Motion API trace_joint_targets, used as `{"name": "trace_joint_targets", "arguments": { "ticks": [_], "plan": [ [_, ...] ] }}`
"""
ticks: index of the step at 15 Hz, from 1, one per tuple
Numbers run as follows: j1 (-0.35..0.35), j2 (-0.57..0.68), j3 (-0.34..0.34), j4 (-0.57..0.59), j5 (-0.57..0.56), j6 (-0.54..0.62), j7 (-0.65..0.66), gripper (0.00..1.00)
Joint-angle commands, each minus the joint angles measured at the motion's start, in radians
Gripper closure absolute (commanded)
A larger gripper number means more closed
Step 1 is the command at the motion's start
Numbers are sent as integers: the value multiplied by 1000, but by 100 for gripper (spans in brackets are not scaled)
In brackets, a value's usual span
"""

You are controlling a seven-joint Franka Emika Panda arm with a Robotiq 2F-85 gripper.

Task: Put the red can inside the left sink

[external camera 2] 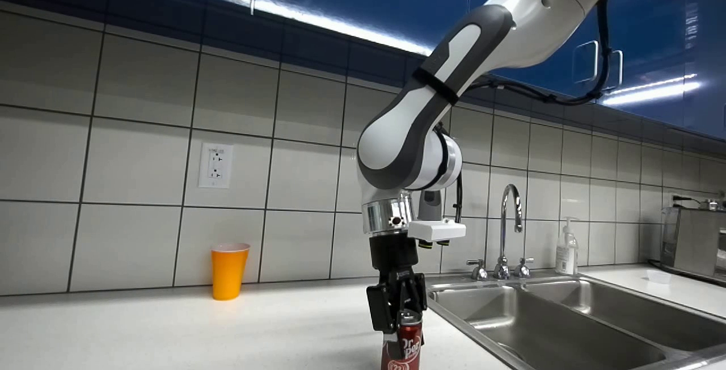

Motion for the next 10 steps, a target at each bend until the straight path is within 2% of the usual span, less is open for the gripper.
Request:
{"name": "trace_joint_targets", "arguments": {
  "ticks": [1,10],
  "plan": [
    [-20,-28,4,-12,-16,-22,2,62],
    [-122,-175,-82,-87,-2,-1,27,62]
  ]
}}
